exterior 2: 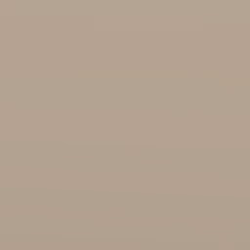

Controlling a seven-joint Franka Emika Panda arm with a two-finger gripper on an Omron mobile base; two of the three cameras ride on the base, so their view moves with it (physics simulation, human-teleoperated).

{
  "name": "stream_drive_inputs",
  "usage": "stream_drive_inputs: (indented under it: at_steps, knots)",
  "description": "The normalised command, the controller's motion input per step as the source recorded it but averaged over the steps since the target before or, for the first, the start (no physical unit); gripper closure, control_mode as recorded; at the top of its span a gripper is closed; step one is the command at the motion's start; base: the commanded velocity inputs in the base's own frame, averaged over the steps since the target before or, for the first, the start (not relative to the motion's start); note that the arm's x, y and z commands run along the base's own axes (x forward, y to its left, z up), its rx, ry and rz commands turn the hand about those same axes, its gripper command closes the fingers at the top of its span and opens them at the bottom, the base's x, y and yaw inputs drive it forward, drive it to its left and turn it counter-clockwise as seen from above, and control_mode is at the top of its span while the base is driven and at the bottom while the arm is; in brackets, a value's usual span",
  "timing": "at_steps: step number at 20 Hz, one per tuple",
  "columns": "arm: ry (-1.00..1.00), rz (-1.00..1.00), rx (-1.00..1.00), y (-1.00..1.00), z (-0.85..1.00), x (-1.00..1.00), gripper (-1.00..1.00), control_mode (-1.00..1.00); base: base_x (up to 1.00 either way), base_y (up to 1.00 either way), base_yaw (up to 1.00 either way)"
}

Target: Open the cabinet directly in front. Then move the wine and the mug to the dining counter with the jar on it.

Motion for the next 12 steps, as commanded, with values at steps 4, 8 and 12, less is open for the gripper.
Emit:
stream_drive_inputs:
  at_steps: [4,8,12]
  knots:
    - [0.0,0.0,0.0,0.0,0.0,0.0,1.0,1.0,1.0,-0.63,0.31]
    - [0.0,0.0,0.0,0.0,0.0,0.0,1.0,1.0,1.0,-0.34,0.18]
    - [0.0,0.0,0.0,0.0,0.0,0.0,1.0,1.0,1.0,-0.08,0.07]
